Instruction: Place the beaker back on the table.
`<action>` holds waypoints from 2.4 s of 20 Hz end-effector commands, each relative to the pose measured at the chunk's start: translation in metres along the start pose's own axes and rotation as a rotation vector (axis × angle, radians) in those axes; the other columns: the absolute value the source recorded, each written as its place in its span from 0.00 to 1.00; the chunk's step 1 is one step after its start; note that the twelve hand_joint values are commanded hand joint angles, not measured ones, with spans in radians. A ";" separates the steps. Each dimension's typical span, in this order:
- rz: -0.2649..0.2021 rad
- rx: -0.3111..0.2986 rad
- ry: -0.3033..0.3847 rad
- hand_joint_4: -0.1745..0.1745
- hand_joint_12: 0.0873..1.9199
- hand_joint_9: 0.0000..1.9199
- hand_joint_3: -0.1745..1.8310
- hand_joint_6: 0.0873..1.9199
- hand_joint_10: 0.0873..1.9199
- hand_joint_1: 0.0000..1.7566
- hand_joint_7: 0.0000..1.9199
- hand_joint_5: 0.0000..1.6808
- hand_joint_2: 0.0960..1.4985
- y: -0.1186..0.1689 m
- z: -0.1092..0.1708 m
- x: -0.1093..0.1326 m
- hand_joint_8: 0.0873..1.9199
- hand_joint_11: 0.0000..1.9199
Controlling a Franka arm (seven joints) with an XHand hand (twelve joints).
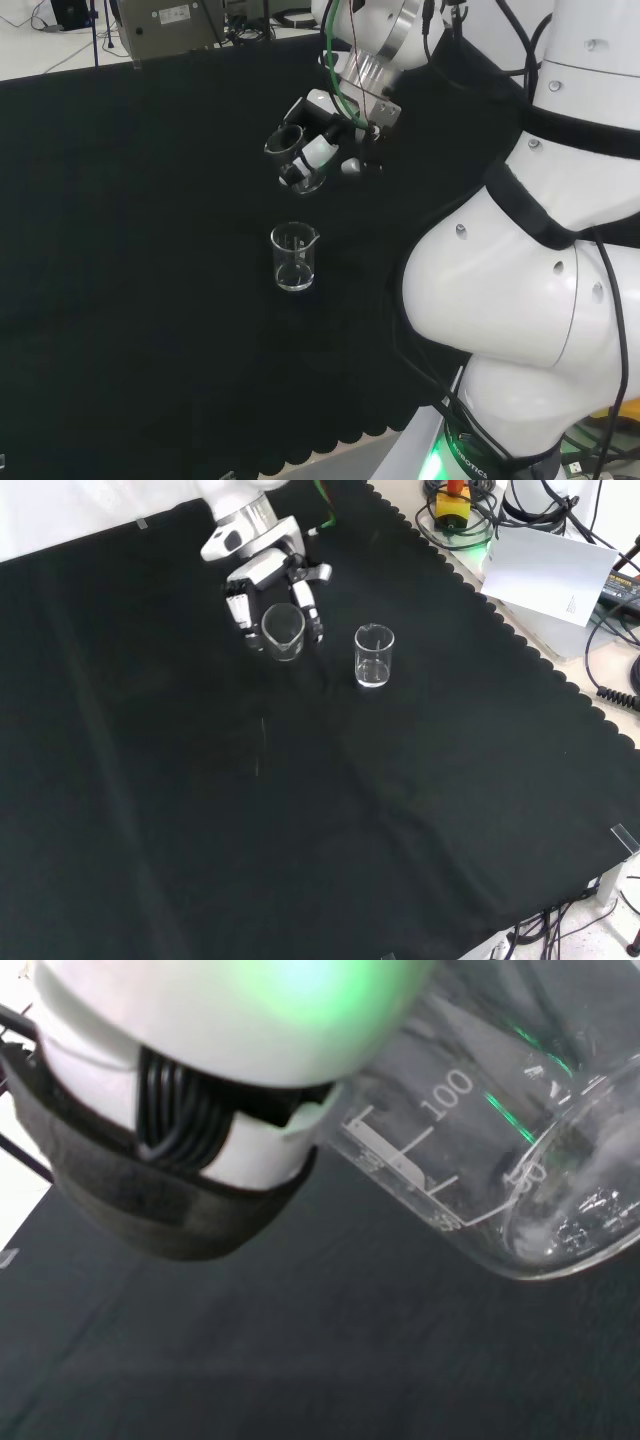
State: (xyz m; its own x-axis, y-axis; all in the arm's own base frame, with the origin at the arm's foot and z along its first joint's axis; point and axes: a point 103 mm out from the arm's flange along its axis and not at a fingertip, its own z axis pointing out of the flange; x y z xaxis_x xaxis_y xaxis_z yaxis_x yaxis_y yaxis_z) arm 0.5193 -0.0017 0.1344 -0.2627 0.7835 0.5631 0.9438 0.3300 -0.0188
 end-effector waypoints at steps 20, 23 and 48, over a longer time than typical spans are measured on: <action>0.063 -0.106 0.160 0.00 0.32 0.80 0.00 0.23 0.00 0.81 0.60 0.76 0.68 0.028 0.033 -0.075 0.40 0.70; 0.061 -0.095 0.170 0.12 0.32 0.81 0.00 0.34 0.00 0.80 0.63 0.69 0.68 0.026 0.035 -0.078 0.38 0.70; 0.090 0.018 0.008 0.49 0.72 0.27 0.00 0.05 0.00 0.55 0.08 0.19 0.57 -0.023 -0.015 -0.050 0.28 0.01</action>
State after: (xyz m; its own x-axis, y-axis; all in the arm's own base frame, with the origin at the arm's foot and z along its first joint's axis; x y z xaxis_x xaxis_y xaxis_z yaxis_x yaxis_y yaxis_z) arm 0.5280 -0.0510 0.0899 -0.1725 0.7798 0.6017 0.9549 0.2824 -0.0922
